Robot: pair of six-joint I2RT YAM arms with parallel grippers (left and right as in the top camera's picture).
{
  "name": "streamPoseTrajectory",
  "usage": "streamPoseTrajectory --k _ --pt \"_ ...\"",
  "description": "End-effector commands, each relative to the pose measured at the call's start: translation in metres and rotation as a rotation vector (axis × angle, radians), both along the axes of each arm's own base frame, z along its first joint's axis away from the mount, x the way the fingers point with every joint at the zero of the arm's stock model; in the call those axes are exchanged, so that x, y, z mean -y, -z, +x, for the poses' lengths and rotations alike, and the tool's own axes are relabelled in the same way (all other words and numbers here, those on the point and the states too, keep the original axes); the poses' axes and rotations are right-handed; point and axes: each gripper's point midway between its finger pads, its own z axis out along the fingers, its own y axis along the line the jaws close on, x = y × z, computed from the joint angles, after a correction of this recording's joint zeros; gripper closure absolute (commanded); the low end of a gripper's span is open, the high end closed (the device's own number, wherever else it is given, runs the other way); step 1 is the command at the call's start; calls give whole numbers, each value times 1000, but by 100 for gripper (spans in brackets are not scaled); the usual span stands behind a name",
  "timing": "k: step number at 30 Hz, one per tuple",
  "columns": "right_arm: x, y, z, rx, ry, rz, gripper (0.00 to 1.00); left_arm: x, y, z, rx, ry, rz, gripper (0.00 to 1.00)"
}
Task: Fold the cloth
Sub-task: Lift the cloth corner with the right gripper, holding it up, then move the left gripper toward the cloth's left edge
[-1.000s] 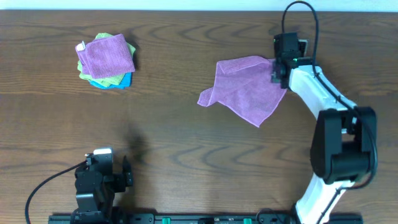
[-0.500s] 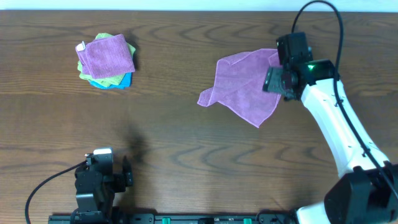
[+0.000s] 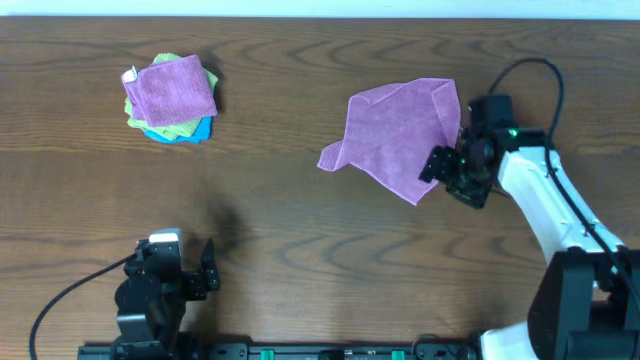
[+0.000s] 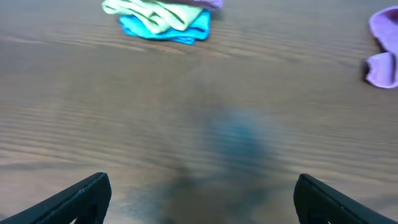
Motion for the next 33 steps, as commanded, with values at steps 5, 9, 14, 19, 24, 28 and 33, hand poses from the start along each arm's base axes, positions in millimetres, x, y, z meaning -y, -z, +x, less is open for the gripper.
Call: streamPoseTrajectory --k 5,9,14,19,24,28,33 --pt "-18 25 -16 -16 21 175 23 15 -60 15 -84 46 -94 5" --pt "-20 33 -14 0 57 195 24 29 -84 36 -185 96 -172 5" --pt "-20 40 -6 41 106 206 28 49 -108 68 -329 171 -288 5" --pt "-18 39 3 71 143 200 30 89 -131 95 -362 371 -471 5" --pt "-12 40 10 91 185 174 32 118 -142 112 -340 545 -630 5" --pt "-12 46 10 70 205 176 34 119 -129 129 -432 432 -771 5" --pt "-16 54 11 51 221 188 35 123 -112 135 -503 400 -808 5"
